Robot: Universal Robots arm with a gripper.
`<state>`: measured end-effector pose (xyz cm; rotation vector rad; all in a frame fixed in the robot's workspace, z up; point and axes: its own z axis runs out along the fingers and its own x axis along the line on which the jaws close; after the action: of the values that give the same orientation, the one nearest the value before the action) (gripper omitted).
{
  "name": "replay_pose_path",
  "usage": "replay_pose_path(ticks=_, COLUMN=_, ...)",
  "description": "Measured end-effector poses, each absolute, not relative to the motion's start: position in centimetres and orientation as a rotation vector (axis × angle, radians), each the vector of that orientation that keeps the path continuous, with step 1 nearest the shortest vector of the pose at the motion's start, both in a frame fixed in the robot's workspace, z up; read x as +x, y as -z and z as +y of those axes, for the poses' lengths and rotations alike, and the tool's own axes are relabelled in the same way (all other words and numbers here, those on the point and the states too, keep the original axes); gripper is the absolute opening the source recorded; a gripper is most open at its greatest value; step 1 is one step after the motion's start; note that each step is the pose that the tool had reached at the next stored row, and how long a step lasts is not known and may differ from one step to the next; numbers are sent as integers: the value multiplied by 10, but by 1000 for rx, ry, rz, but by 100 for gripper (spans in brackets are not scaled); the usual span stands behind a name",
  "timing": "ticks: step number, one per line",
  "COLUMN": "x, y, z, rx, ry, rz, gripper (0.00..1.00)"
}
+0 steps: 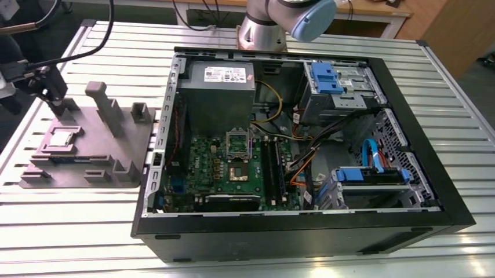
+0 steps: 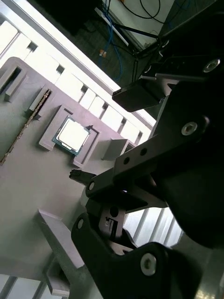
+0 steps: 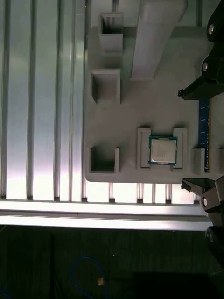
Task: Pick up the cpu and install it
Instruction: 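Pick up the cpu and move it towards the insertion slot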
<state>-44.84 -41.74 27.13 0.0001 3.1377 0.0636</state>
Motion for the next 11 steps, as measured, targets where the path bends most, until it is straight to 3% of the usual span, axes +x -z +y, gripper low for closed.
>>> replay_pose_path(ticks=11, x=-448, y=-259, z=-417, rx=0, ry=-63, rz=3138, gripper=76)
